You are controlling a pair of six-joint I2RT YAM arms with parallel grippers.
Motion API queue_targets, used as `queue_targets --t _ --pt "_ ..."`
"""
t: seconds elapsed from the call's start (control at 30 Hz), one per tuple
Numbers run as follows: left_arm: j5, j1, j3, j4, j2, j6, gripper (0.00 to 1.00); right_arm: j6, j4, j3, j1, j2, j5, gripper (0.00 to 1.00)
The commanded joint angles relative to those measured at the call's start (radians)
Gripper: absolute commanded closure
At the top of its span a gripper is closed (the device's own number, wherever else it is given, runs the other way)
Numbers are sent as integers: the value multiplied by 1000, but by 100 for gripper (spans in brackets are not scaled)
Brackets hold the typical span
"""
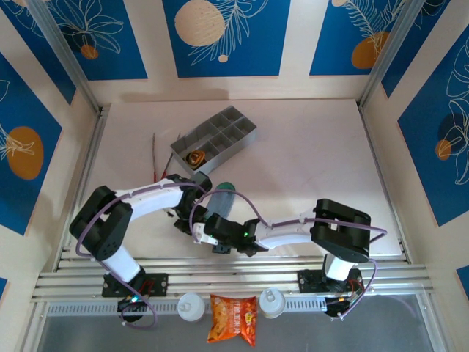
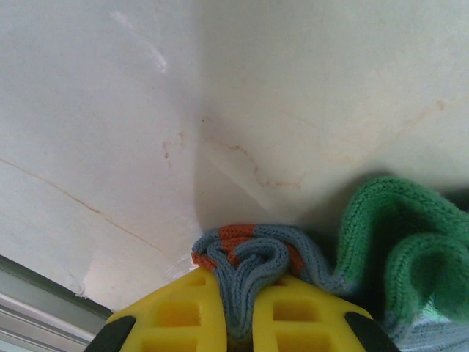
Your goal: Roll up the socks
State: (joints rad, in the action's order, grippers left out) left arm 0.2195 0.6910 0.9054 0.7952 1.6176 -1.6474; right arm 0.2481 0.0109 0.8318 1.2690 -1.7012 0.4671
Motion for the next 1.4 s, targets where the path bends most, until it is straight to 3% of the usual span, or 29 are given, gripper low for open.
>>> queue_targets --t 0.0,0.17,0.3,0.4,0.53,0.77,0.9,1.03,1.37 --pt "-76 -11 -77 51 -16 -4 90 -179 -113 -30 -27 -58 -54 100" --pt "-100 -44 -131 -38 -184 -17 49 -367 -68 -118 -58 -83 -210 100" --pt "-89 -70 -175 -122 -276 -18 29 -444 14 -183 -86 -114 -321 100" --pt "-109 -85 -212 -190 -355 -22 20 -484 84 -229 -109 -134 -377 100" --pt "-118 -95 -255 -259 -441 -4 21 -544 191 -292 -175 -158 -480 100" --pt "-71 -93 -269 -265 -462 147 41 -630 346 -354 -287 -247 -677 100" --pt "-49 -85 -308 -329 -466 165 51 -678 391 -357 -330 -290 -748 100" --pt "-50 -72 -324 -370 -443 184 55 -748 456 -358 -384 -360 -838 100" --pt "-51 -29 -352 -505 -331 170 55 -783 474 -348 -416 -409 -887 100"
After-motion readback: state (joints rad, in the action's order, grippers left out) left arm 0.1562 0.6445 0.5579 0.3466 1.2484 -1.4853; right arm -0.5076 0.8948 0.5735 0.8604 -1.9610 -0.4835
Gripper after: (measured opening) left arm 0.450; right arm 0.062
